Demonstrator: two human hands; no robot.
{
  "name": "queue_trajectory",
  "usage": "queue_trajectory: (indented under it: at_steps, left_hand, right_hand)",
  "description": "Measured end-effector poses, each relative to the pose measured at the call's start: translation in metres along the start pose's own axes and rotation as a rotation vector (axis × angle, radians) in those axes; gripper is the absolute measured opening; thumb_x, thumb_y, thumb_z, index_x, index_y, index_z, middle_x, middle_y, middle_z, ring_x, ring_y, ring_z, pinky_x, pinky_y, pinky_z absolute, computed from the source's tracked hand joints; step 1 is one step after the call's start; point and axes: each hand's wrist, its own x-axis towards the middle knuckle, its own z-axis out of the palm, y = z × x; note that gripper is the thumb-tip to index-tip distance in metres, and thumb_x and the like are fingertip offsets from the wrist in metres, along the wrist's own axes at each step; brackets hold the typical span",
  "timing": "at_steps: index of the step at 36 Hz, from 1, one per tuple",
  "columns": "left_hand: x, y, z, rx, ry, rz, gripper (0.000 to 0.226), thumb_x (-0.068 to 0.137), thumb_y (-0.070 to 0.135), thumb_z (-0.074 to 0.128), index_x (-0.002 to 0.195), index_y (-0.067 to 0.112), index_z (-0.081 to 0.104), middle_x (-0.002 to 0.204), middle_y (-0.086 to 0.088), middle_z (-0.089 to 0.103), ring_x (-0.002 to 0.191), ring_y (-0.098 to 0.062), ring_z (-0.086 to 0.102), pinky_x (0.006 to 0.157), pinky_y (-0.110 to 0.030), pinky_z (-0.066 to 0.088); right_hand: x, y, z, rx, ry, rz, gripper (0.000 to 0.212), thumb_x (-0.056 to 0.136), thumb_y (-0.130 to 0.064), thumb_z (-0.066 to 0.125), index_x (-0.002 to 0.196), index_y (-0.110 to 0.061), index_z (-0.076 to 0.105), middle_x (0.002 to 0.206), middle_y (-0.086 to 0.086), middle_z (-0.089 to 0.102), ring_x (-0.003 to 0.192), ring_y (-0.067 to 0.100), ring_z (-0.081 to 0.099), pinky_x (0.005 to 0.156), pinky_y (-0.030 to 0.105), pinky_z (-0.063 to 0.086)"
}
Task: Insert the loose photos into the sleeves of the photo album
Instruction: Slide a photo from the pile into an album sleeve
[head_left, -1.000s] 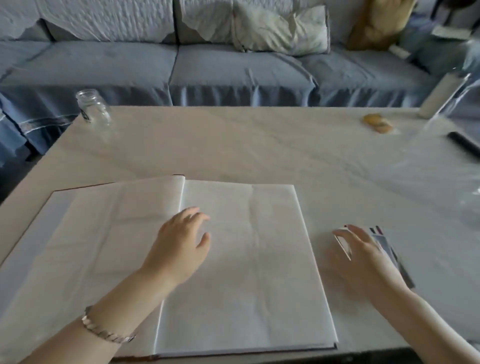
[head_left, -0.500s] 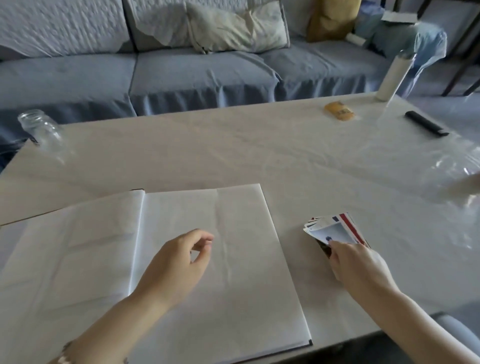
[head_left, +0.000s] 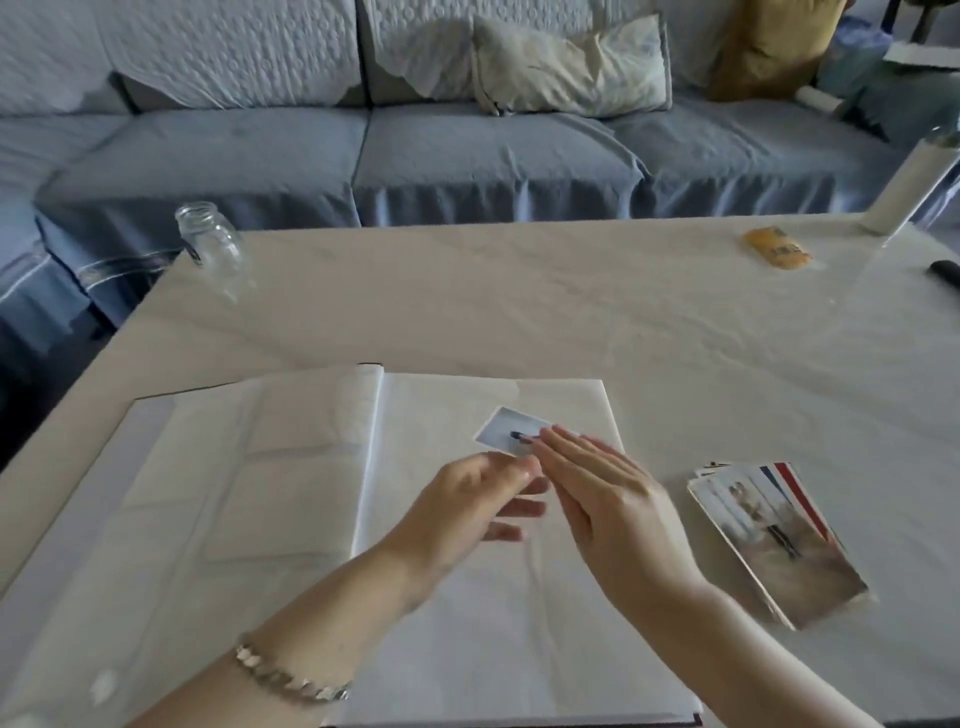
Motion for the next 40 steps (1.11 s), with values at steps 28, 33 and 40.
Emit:
queue_trajectory:
  at_steps: [28,33,40]
  left_hand:
    - [-0.018,-0.033,-0.258,0.348,1.298,0.165,0.008,0.095,0.011,0.042,0.089,0.006,0.045,0.085,-0.006,0.053,0.079,-0.023,0.046,0.064,-0.024,0.029]
    - [-0.007,-0.037,-0.266,0.383,1.250,0.116,0.011,0.096,0.012,0.039,0.090,0.005,0.044,0.089,-0.008,0.052,0.080,-0.025,0.047,0.066,-0.027,0.032]
    - [-0.007,-0.037,-0.282,0.413,1.168,0.069,0.016,0.096,0.018,0.038,0.095,0.005,0.047,0.094,-0.010,0.056,0.090,-0.031,0.058,0.076,-0.042,0.052]
  right_hand:
    - [0.036,-0.087,0.150,-0.013,-0.578,-0.065,0.073,0.095,-0.059,0.011,0.120,-0.014,0.063,0.132,0.005,0.056,0.124,0.026,0.051,0.098,0.042,0.038]
    - [0.034,-0.083,0.154,-0.028,-0.548,-0.083,0.073,0.095,-0.060,0.012,0.122,-0.013,0.062,0.134,0.006,0.055,0.126,0.026,0.049,0.100,0.045,0.038]
    - [0.034,-0.085,0.152,-0.014,-0.514,-0.090,0.067,0.095,-0.058,0.017,0.119,-0.017,0.064,0.132,0.002,0.056,0.126,0.017,0.044,0.104,0.027,0.033]
